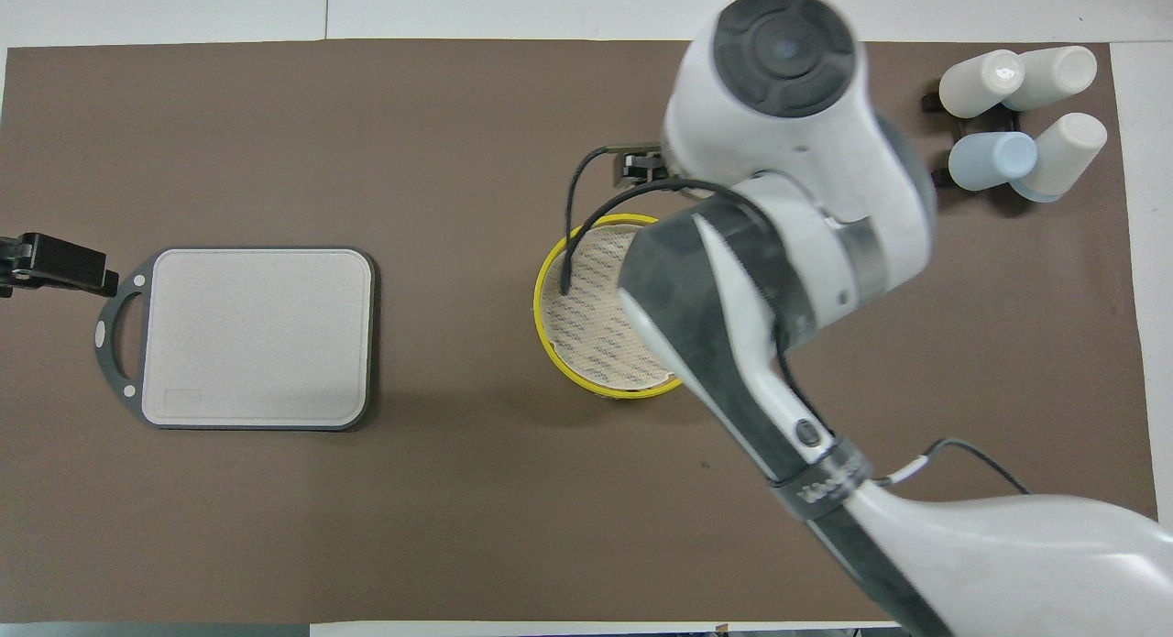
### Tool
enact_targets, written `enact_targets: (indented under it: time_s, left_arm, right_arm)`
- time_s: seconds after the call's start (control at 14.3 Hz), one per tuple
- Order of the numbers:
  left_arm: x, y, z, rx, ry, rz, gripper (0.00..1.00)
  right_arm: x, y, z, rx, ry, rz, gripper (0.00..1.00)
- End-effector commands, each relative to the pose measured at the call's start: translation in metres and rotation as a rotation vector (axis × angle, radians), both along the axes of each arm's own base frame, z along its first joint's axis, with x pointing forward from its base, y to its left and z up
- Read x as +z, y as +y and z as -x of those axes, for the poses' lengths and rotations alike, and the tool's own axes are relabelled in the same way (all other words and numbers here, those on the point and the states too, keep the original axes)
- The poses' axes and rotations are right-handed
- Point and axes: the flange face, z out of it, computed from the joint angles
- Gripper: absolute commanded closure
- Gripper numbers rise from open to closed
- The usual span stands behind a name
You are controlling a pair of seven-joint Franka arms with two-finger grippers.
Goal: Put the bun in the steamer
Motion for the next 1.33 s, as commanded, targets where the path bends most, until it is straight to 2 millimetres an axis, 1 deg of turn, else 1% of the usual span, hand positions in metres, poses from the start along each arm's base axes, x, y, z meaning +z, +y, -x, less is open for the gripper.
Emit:
enact_targets:
  time_s: [0.0, 0.07, 0.14, 0.21, 0.35, 0.49, 0.56, 0.63, 0.84, 1.26]
  left_arm:
    - [0.006, -0.004, 0.000, -0.012, -0.023, 0.012, 0.00]
    - [0.006, -0.004, 0.000, -0.014, -0.025, 0.013, 0.00]
    - [0.006, -0.004, 0.000, -0.014, -0.025, 0.013, 0.00]
    - [0.006, -0.004, 0.000, -0.012, -0.025, 0.012, 0.00]
    - [0.006, -0.006, 0.000, -0.014, -0.026, 0.012, 0.00]
    - [0.007, -0.005, -0.001, -0.009, -0.032, 0.012, 0.00]
    - [0.008, -0.005, -0.001, -0.009, -0.035, 0.010, 0.00]
    - [0.007, -0.005, -0.002, -0.009, -0.035, 0.007, 0.00]
    - [0.005, -0.005, -0.001, -0.009, -0.034, 0.006, 0.00]
    - [0.005, -0.004, -0.001, -0.008, -0.034, 0.004, 0.00]
  right_arm:
    - [0.027, -0.087, 0.000, 0.087, 0.039, -0.006, 0.00]
    - [0.033, -0.119, 0.000, 0.125, 0.050, 0.001, 0.00]
    - [0.036, -0.145, 0.003, 0.144, 0.069, 0.005, 0.00]
    - [0.036, -0.168, 0.006, 0.128, 0.091, 0.006, 0.00]
    - [0.035, -0.196, 0.021, 0.086, 0.144, 0.003, 0.00]
    - [0.024, -0.220, 0.046, 0.040, 0.152, -0.003, 0.00]
    - [0.018, -0.227, 0.055, 0.029, 0.125, -0.006, 0.00]
    - [0.012, -0.229, 0.062, 0.026, 0.102, -0.010, 0.00]
    - [0.013, -0.227, 0.061, 0.020, 0.092, -0.011, 0.00]
    - [0.013, -0.229, 0.059, 0.018, 0.086, -0.010, 0.00]
